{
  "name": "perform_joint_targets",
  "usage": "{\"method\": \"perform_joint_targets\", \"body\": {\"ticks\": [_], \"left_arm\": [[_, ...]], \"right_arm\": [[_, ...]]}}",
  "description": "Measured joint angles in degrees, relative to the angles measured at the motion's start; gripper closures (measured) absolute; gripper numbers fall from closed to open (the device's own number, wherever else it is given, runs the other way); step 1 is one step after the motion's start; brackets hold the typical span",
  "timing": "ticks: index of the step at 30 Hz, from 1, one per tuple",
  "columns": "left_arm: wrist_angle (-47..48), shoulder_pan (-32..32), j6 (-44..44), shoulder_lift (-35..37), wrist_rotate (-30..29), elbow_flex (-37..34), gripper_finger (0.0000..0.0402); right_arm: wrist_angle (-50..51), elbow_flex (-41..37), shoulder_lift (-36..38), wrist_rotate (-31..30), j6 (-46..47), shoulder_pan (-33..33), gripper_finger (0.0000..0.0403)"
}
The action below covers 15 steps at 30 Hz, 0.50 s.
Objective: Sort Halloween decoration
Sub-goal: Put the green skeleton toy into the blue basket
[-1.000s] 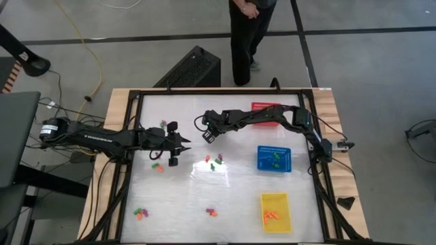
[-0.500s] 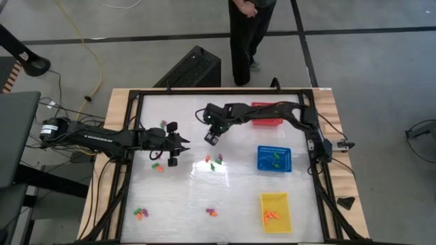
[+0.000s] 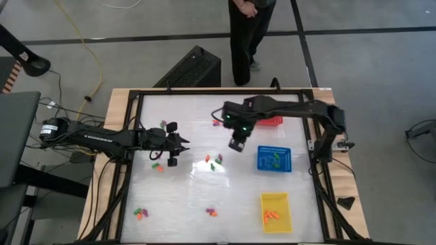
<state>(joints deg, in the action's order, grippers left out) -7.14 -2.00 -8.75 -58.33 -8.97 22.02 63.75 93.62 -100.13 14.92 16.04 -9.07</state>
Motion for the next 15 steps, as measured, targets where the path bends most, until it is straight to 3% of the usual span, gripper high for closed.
{"method": "perform_joint_targets", "body": {"ticks": [7, 15], "left_arm": [[0.0, 0.0, 0.2, 0.0, 0.0, 0.0, 0.0284], [-0.5, 0.0, 0.5, 0.0, 0.2, 0.0, 0.0284]], "right_arm": [[0.8, -7.5, 8.8, -3.5, 9.7, 7.3, 0.0381], [0.6, -22.8, 19.0, -9.6, 24.0, 15.4, 0.0381]]}}
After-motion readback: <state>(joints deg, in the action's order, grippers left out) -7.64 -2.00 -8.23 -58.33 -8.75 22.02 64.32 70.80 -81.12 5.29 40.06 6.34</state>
